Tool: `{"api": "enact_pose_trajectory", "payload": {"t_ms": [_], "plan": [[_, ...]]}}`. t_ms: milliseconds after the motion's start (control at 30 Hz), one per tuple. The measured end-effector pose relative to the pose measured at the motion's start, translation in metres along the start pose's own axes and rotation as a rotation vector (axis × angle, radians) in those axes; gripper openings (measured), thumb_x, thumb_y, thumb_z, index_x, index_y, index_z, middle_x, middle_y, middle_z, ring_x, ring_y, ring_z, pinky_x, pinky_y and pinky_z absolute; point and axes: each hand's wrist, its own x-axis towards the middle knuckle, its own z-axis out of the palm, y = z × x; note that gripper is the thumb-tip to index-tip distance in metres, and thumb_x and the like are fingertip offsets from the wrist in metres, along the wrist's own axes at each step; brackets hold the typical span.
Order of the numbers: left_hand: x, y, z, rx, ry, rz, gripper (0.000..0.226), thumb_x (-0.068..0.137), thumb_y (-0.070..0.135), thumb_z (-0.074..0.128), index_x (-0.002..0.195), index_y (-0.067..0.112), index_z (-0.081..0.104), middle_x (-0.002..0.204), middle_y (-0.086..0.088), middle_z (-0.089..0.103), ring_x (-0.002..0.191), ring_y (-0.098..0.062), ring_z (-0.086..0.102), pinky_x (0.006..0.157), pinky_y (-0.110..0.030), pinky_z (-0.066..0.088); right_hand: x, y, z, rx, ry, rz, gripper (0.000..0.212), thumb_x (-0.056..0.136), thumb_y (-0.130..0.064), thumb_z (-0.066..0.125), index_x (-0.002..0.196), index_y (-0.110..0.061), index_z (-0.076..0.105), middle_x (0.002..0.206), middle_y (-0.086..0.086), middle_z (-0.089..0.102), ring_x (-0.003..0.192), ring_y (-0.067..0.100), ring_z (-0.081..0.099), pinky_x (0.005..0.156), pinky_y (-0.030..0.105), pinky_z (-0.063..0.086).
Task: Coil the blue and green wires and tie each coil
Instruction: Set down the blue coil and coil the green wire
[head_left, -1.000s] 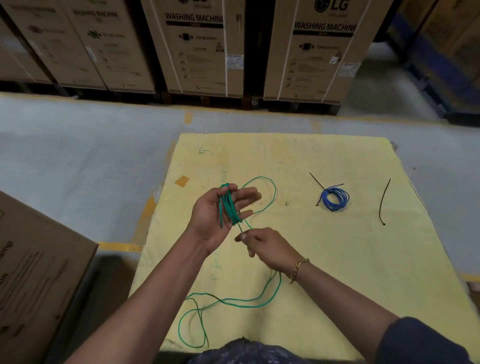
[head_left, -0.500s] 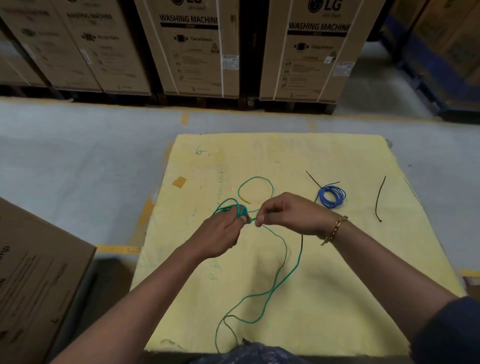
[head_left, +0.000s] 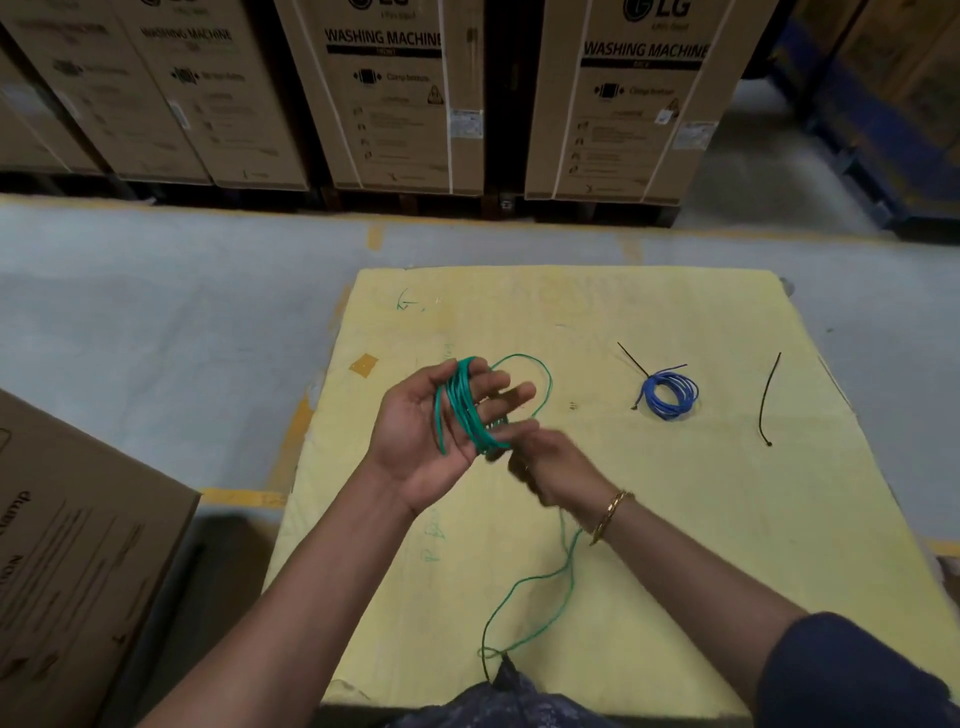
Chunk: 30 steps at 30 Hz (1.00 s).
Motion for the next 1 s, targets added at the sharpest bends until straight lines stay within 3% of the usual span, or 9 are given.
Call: {"api": "enact_pose_trajectory", "payload": {"t_ms": [67,167,267,367,467,600,767,900,1000], "plan": [[0.005,0.004,-0.001,0.072,0.036,0.058,0.034,0.103,0.027,0.035,0.100,0.007,0.062,0.110,-0.020,0.074,0.117,-0.043,0.065,0.110,-0.061,0.038,-0.008,0.018,0.017,-0.062,-0.084,0.049,0.047,0.104,-0.048,0.041,0.085,-0.020,0.074,0.058,-0.007,0.050,0.043,0.008,0.035,0.043,0.020,0.028],[0.010,-0.003,-0.012,0.418,0.162,0.130,0.030,0.106,0.028,0.034,0.104,0.010,0.058,0.124,-0.020,0.070,0.121,-0.034,0.065,0.109,-0.048,0.039,-0.021,0.025,0.024,-0.242,-0.226,0.028,0.050,0.104,-0.048,0.035,0.097,-0.017,0.073,0.058,-0.008,0.047,0.047,0.010,0.035,0.049,0.025,0.033],[0.008,-0.022,-0.027,0.884,0.225,0.121,0.028,0.109,0.024,0.034,0.106,0.010,0.058,0.114,-0.012,0.076,0.117,-0.016,0.068,0.104,-0.030,0.040,-0.027,0.004,0.015,-0.480,-0.281,-0.045,0.035,0.103,-0.040,0.043,0.100,-0.023,0.073,0.062,-0.009,0.050,0.054,0.008,0.045,0.059,0.031,0.038],[0.003,-0.034,-0.045,1.339,0.166,0.052,0.027,0.106,0.040,0.038,0.103,0.024,0.060,0.101,0.001,0.076,0.100,-0.006,0.069,0.091,-0.032,0.046,-0.025,-0.024,-0.006,-0.699,-0.295,-0.132,0.024,0.099,-0.031,0.051,0.100,-0.023,0.074,0.071,-0.006,0.055,0.071,0.014,0.055,0.071,0.034,0.044],[-0.003,-0.037,-0.053,1.581,0.142,0.016,0.027,0.107,0.040,0.036,0.091,0.027,0.053,0.074,-0.002,0.072,0.071,-0.008,0.065,0.068,-0.032,0.041,-0.024,-0.048,-0.030,-0.763,-0.294,-0.176,0.015,0.095,-0.031,0.062,0.087,-0.022,0.070,0.060,-0.008,0.048,0.057,0.004,0.044,0.060,0.028,0.035],[-0.007,-0.031,-0.053,1.350,0.174,-0.107,0.044,0.108,0.044,0.034,0.094,0.017,0.066,0.051,-0.001,0.052,0.049,-0.018,0.053,0.072,-0.036,0.043,-0.018,-0.069,-0.058,-0.726,-0.242,-0.252,0.014,0.091,-0.035,0.070,0.087,-0.022,0.073,0.074,-0.001,0.067,0.070,0.016,0.058,0.066,0.033,0.044],[-0.015,-0.020,-0.031,0.643,0.023,-0.224,0.038,0.106,0.033,0.041,0.085,0.008,0.061,0.045,0.000,0.028,0.041,-0.017,0.031,0.108,-0.052,0.047,-0.001,-0.067,-0.068,-0.441,-0.023,-0.307,0.017,0.084,-0.035,0.078,0.083,-0.018,0.075,0.059,-0.017,0.058,0.055,0.000,0.046,0.057,0.016,0.034],[-0.016,-0.013,-0.019,0.193,0.020,-0.121,0.027,0.103,0.025,0.045,0.084,0.010,0.057,0.046,0.000,0.035,0.039,-0.015,0.036,0.110,-0.061,0.041,0.002,-0.045,-0.049,-0.277,0.095,-0.216,0.029,0.091,-0.040,0.069,0.081,-0.014,0.075,0.054,-0.016,0.055,0.046,-0.001,0.044,0.046,0.010,0.032],[-0.013,-0.010,-0.012,0.033,0.026,-0.028,0.027,0.102,0.023,0.043,0.088,0.009,0.061,0.061,-0.007,0.059,0.062,-0.025,0.064,0.109,-0.060,0.042,-0.003,-0.020,-0.022,-0.257,0.018,-0.156,0.030,0.099,-0.031,0.059,0.078,-0.014,0.073,0.057,-0.007,0.053,0.044,0.002,0.038,0.043,0.013,0.028]]}}
